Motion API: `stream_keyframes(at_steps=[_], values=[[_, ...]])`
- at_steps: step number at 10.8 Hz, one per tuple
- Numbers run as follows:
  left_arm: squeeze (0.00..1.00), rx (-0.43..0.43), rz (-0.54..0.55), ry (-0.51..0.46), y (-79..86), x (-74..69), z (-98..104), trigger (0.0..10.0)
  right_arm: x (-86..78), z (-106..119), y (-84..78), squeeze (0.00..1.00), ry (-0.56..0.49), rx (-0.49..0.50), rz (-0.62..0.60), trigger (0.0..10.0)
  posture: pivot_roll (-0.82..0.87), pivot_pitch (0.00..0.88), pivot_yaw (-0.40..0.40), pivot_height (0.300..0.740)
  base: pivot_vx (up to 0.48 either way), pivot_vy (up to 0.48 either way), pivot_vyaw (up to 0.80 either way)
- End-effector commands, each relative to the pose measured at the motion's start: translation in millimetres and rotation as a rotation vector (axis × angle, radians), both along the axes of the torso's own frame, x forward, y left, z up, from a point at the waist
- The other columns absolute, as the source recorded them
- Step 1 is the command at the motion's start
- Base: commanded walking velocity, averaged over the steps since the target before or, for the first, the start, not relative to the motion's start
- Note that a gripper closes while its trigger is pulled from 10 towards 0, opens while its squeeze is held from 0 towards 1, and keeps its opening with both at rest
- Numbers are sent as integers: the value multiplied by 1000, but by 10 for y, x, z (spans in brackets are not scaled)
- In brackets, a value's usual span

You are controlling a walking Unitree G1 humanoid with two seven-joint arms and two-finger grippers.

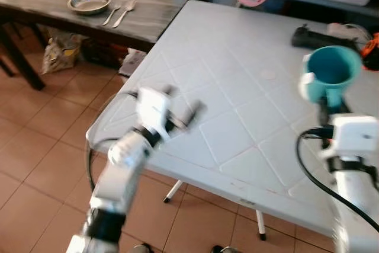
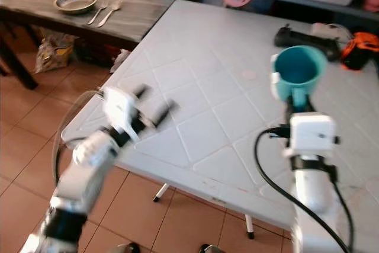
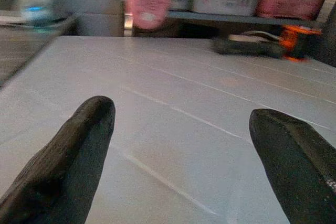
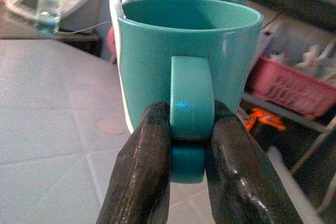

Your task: Setting the table

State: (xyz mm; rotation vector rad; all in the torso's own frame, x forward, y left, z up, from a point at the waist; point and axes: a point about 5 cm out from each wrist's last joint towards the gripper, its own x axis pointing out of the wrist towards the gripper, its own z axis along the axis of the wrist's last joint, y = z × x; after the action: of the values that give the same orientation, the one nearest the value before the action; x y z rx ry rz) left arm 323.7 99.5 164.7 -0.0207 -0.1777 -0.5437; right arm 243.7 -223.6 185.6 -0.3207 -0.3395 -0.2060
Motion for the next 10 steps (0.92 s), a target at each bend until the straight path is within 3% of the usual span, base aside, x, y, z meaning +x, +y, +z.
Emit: stream_keyframes(at_steps=[1, 2, 5, 10], values=[[0, -1, 59, 4, 55, 52, -9, 10000, -66, 78, -23, 0, -25, 5, -37, 5843, 82, 83, -52, 740, 0, 0, 0], [0, -15, 84, 15, 97, 89, -16, 10000, -107, 78, -13, 0, -13, 19, -55, 10000, 81, 80, -53, 740, 0, 0, 0], [0, -20, 111, 40, 142, 115, -80, 10000, -145, 21, 16, 0, 40, 87, -98, 10000, 88, 86, -45, 740, 0, 0, 0], [0, -21, 101, 54, 118, 115, -82, 10000, -173, -32, 85, 0, 73, 128, -107, 10000, 91, 111, -26, 740, 0, 0, -755]])
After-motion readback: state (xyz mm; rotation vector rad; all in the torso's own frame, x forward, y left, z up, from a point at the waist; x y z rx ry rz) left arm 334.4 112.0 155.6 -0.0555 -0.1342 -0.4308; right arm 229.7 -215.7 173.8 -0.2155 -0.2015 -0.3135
